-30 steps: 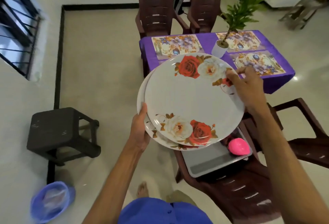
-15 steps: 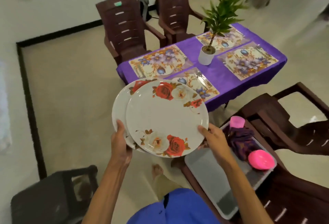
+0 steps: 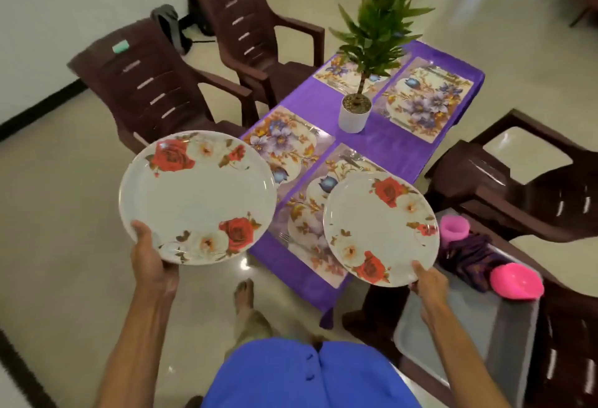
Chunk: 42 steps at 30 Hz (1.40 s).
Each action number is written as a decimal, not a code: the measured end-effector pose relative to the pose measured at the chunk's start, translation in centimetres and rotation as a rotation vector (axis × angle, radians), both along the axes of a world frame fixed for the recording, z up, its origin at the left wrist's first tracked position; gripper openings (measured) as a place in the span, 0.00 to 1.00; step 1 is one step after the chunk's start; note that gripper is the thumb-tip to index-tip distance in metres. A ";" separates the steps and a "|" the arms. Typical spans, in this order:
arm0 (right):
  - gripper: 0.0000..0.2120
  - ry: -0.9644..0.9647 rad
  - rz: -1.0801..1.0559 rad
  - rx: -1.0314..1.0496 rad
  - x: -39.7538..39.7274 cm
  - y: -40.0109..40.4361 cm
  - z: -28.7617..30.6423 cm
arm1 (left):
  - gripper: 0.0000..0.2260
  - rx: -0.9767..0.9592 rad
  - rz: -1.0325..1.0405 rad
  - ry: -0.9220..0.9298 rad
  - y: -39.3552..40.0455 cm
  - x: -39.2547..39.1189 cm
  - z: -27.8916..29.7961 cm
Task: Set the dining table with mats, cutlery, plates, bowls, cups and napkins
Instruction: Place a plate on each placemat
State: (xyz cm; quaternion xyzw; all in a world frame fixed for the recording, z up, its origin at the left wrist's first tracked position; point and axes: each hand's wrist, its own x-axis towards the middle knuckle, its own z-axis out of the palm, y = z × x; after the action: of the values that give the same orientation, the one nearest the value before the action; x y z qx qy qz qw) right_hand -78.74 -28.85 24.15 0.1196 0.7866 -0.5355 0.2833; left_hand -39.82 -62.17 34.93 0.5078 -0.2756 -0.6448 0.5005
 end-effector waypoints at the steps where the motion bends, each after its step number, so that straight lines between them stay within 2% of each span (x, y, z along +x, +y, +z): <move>1: 0.08 -0.012 -0.040 0.013 0.7 -1.5 -1.1 | 0.21 -0.009 -0.015 0.000 -2.8 0.3 0.2; 4: 0.12 -0.098 -0.130 0.046 2.5 -6.4 -3.7 | 0.26 -0.027 -0.082 -0.007 -9.6 1.1 1.4; 7: 0.14 -0.135 -0.173 0.096 3.2 -10.4 -5.7 | 0.26 -0.047 -0.156 -0.004 -14.7 1.7 3.0; 9: 0.13 -0.144 -0.185 0.127 3.4 -12.7 -6.4 | 0.26 -0.036 -0.179 -0.022 -17.2 1.7 4.2; 11: 0.07 -0.151 -0.182 0.162 3.4 -13.9 -6.9 | 0.25 -0.020 -0.187 -0.029 -18.8 1.7 4.9; 14: 0.10 -0.148 -0.223 0.175 2.8 -14.6 -7.5 | 0.26 0.002 -0.207 -0.018 -20.6 1.2 5.1; 21: 0.17 -0.139 -0.224 0.211 0.9 -13.3 -8.2 | 0.26 0.030 -0.225 -0.032 -20.8 -1.3 3.8; 31: 0.18 -0.189 -0.249 0.147 1.5 -13.1 -7.5 | 0.23 0.077 -0.273 -0.066 -17.9 -6.4 3.4; 37: 0.13 -0.206 -0.277 0.083 2.0 -14.4 -6.4 | 0.23 0.077 -0.284 -0.076 -17.7 -7.3 3.4; 42: 0.06 -0.209 -0.277 0.130 2.4 -15.0 -5.6 | 0.25 0.062 -0.281 -0.089 -18.6 -7.4 3.2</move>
State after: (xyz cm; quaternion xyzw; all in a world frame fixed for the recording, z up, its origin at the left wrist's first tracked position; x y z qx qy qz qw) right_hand -76.37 -43.83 18.54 0.2999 0.7619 -0.5018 0.2789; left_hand -47.25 -80.72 38.13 0.5077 -0.3459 -0.6934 0.3766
